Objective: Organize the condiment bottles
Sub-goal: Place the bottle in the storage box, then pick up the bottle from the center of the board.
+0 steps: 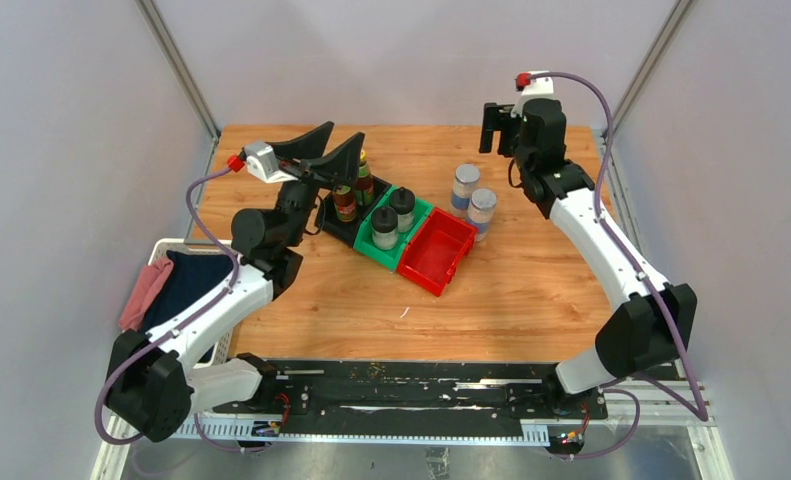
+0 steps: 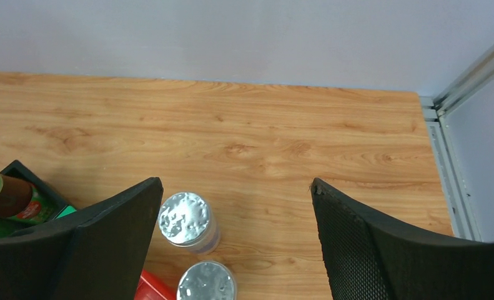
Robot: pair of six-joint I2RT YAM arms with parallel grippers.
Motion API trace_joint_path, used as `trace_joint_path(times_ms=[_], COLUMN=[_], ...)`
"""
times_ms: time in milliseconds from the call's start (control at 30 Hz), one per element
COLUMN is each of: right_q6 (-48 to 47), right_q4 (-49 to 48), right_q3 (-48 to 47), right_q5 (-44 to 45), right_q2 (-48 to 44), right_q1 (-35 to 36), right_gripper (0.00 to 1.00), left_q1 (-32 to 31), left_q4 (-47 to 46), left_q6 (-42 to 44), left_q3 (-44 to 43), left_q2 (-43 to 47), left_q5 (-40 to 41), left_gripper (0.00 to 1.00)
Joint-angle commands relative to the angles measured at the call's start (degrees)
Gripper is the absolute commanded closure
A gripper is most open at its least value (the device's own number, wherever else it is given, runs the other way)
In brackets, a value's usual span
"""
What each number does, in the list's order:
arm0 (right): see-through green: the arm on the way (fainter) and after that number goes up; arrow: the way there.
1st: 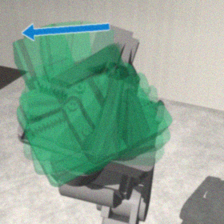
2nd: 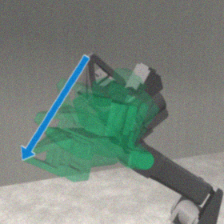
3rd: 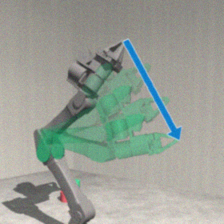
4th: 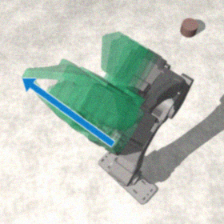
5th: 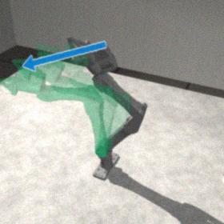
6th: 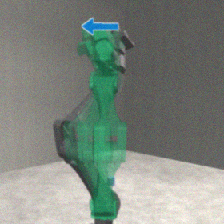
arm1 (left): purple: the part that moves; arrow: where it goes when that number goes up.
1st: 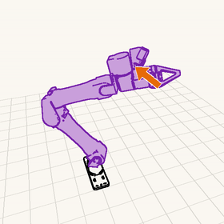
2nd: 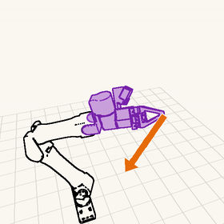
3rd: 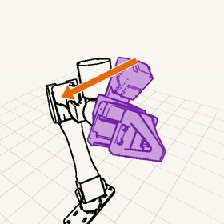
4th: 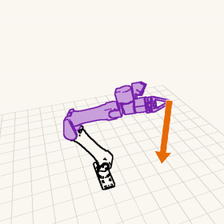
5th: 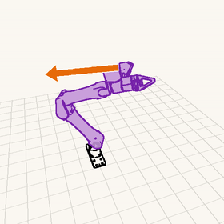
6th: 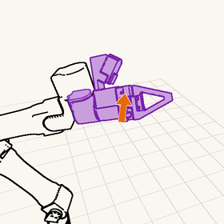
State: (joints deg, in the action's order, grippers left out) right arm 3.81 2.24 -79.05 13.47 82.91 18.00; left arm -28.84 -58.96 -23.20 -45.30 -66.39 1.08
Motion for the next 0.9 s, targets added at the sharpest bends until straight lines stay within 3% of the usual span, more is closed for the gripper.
trace_joint_path(times_ms=[0, 300, 867], right_q6=[0.4, 1.2, 2.3], right_q4=[9.0, 27.5, 32.6], right_q3=[-6.9, -22.0, -26.0], right_q5=[-3.9, -8.5, -15.5], right_q2=[4.1, 19.2, 25.2], right_q1=[1.8, 2.0, 2.2], right_gripper=[0.08, 0.10, 0.11], left_q1=[-0.6, -2.4, -3.9], left_q4=[-8.2, -11.7, -16.4], left_q6=[-0.2, 1.6, 0.7], left_q3=[2.4, 4.1, 4.0], left_q2=[2.9, 3.9, -1.6], left_q5=[-0.7, -0.7, 2.7], left_gripper=[0.20, 0.20, 0.21])
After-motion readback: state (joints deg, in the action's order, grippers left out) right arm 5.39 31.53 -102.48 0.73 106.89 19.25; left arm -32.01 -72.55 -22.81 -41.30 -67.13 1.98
